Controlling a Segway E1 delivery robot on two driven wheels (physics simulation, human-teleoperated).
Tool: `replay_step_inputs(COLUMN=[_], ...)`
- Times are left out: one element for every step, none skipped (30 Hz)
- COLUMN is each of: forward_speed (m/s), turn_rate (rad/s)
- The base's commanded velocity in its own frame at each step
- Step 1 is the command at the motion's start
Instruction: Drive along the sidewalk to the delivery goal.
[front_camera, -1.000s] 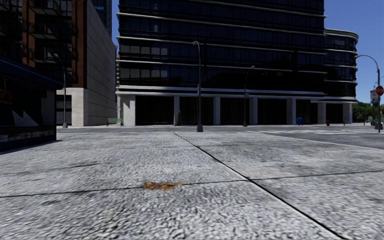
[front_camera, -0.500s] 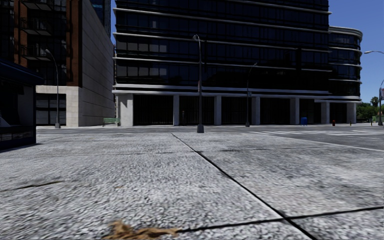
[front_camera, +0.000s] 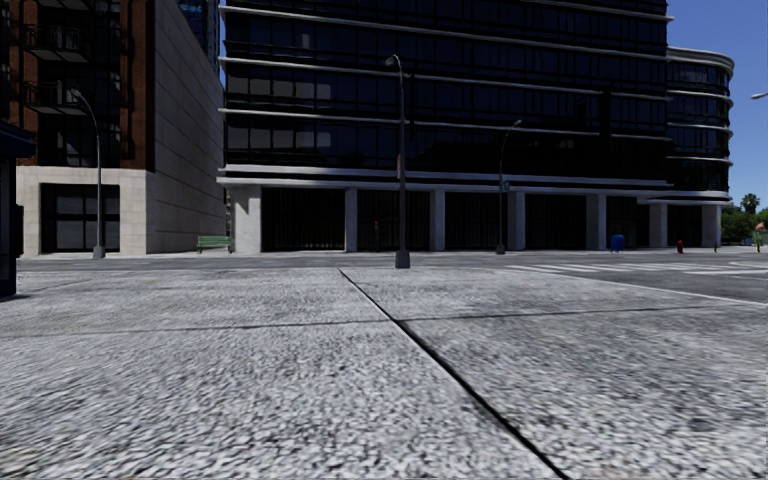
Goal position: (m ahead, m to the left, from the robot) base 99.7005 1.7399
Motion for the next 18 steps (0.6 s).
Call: replay_step_inputs(forward_speed=[2.00,2.00,2.00,2.00,2.00,2.00,2.00,2.00,2.00,2.00,2.00,2.00,2.00,2.00,2.00,2.00,2.00,2.00], turn_rate=[0.00,0.00,0.00,0.00,0.00,0.00,0.00,0.00,0.00,0.00,0.00,0.00,0.00,0.00,0.00,0.00,0.00,0.00])
